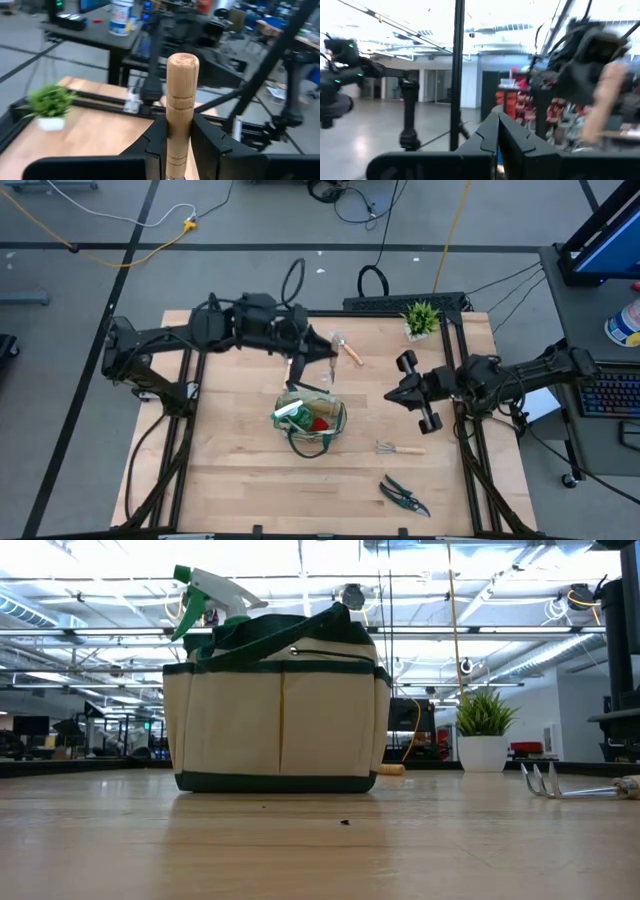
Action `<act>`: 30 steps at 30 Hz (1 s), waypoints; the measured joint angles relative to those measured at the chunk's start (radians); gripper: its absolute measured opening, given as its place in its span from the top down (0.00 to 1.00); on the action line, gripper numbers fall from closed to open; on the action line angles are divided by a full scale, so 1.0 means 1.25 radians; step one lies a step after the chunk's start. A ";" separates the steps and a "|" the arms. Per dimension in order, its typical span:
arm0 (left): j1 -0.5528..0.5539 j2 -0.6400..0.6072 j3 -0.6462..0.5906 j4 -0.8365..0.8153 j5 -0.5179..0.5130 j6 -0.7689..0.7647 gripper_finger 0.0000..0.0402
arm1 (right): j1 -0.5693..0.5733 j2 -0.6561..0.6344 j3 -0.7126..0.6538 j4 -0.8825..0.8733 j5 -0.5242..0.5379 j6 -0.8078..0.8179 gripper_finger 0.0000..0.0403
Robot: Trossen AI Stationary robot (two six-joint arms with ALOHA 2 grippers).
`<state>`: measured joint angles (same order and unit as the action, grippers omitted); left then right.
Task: Pick & Place Garden tools in Gardening bag
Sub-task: Put the top brown hand rake into the white gardening bag
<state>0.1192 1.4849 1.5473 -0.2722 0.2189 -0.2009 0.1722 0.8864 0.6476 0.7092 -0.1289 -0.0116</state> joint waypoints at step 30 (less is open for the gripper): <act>-0.109 0.225 0.000 0.240 -0.036 -0.035 0.84 | -0.002 0.029 0.020 -0.110 0.187 0.006 0.39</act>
<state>-0.0166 1.7666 1.5467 0.0274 0.1736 -0.2448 0.1696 0.9226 0.6722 0.5712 0.1055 -0.0039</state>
